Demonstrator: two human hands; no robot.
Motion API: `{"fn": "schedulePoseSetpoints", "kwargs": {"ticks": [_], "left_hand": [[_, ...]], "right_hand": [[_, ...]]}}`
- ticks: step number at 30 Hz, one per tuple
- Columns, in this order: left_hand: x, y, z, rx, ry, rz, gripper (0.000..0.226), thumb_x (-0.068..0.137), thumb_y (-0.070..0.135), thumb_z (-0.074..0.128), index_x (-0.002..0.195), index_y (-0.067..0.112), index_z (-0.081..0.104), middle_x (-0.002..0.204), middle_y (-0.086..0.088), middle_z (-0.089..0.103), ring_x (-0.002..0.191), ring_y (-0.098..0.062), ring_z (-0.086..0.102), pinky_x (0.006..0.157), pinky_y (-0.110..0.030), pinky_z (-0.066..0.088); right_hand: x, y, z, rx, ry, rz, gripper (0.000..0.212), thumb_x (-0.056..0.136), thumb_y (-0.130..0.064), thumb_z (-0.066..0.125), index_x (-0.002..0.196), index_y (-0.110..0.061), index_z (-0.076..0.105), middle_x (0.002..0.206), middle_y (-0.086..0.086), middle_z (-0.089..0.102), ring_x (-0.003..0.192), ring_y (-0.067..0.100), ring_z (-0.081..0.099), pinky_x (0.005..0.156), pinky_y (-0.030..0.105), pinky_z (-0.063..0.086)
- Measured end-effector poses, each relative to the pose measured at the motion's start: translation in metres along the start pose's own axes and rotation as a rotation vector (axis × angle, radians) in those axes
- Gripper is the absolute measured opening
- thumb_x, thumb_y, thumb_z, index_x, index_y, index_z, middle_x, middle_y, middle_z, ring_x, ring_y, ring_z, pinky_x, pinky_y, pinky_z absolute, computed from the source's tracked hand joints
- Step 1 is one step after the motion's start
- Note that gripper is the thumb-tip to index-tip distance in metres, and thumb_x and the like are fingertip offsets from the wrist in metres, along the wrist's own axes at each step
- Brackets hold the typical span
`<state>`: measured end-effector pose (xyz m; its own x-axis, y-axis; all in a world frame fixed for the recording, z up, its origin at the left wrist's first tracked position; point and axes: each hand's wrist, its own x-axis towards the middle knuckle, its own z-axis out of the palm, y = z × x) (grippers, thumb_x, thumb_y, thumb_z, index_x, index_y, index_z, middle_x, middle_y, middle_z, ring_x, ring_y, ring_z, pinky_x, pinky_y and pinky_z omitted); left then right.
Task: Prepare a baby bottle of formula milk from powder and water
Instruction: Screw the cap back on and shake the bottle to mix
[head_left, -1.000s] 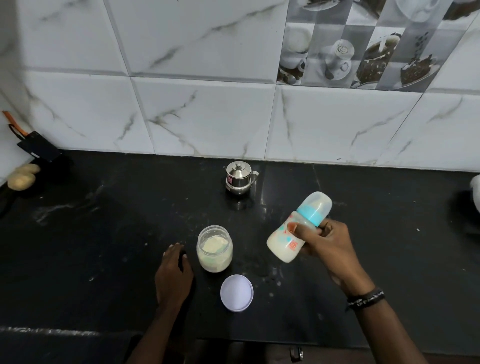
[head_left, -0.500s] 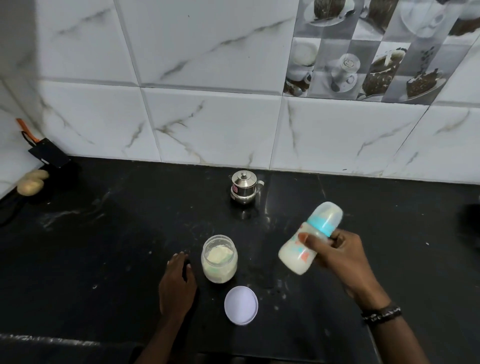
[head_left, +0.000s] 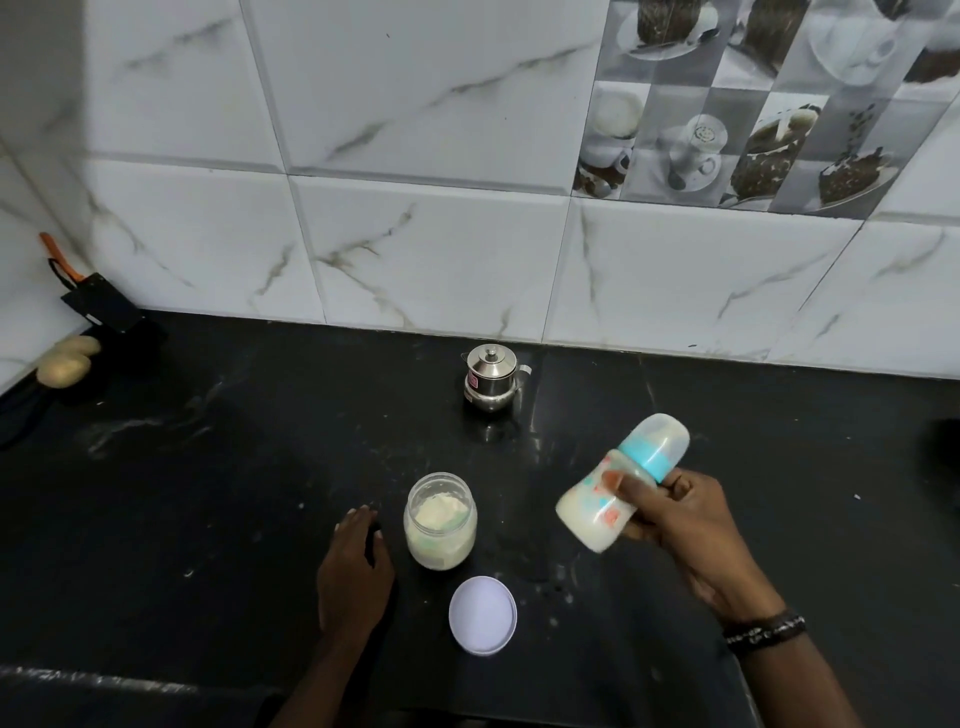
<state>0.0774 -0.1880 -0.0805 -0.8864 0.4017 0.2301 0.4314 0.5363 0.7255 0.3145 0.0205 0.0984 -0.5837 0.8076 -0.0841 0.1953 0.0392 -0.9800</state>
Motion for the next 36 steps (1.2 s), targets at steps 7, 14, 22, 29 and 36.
{"fn": "schedulePoseSetpoints", "kwargs": {"ticks": [7,14,22,29,36], "left_hand": [[0.0,-0.002,0.0,0.007,0.0,0.007,0.035,0.085,-0.006,0.066,0.119,-0.001,0.067,0.127,-0.017,0.065,0.126,-0.035,0.057,0.104,-0.047,0.045],[-0.001,0.0,0.0,-0.001,0.012,0.013,0.035,0.083,-0.008,0.067,0.118,-0.002,0.067,0.125,-0.019,0.066,0.124,-0.036,0.058,0.103,-0.051,0.046],[-0.001,0.002,-0.002,0.002,-0.003,0.0,0.035,0.084,-0.007,0.066,0.119,-0.002,0.067,0.127,-0.019,0.065,0.125,-0.036,0.057,0.105,-0.05,0.046],[-0.001,0.002,-0.003,0.003,-0.012,-0.006,0.034,0.086,-0.006,0.066,0.119,-0.002,0.067,0.128,-0.019,0.064,0.127,-0.036,0.056,0.105,-0.05,0.045],[-0.001,0.0,-0.002,0.002,-0.003,0.0,0.034,0.085,-0.006,0.066,0.119,-0.002,0.067,0.128,-0.018,0.065,0.126,-0.035,0.057,0.104,-0.05,0.046]], "right_hand": [[-0.003,0.003,-0.001,0.065,-0.057,0.102,0.044,0.062,-0.028,0.085,0.097,-0.004,0.074,0.091,0.012,0.078,0.085,0.025,0.076,0.063,0.031,0.061],[-0.002,-0.006,0.001,0.083,-0.062,0.073,0.026,0.063,-0.027,0.086,0.084,-0.014,0.079,0.09,0.011,0.078,0.083,0.022,0.077,0.062,0.029,0.061],[0.001,-0.009,0.005,0.109,-0.058,0.041,0.035,0.057,-0.03,0.087,0.083,-0.009,0.079,0.089,0.012,0.078,0.083,0.025,0.077,0.061,0.029,0.061],[0.005,-0.005,0.007,0.026,0.011,0.046,0.027,0.065,-0.025,0.088,0.087,-0.015,0.077,0.086,0.007,0.079,0.078,0.018,0.077,0.062,0.031,0.061],[0.006,0.001,0.0,-0.048,0.044,0.061,0.029,0.062,-0.028,0.089,0.085,-0.016,0.077,0.082,0.004,0.079,0.076,0.016,0.076,0.066,0.034,0.062]]}}
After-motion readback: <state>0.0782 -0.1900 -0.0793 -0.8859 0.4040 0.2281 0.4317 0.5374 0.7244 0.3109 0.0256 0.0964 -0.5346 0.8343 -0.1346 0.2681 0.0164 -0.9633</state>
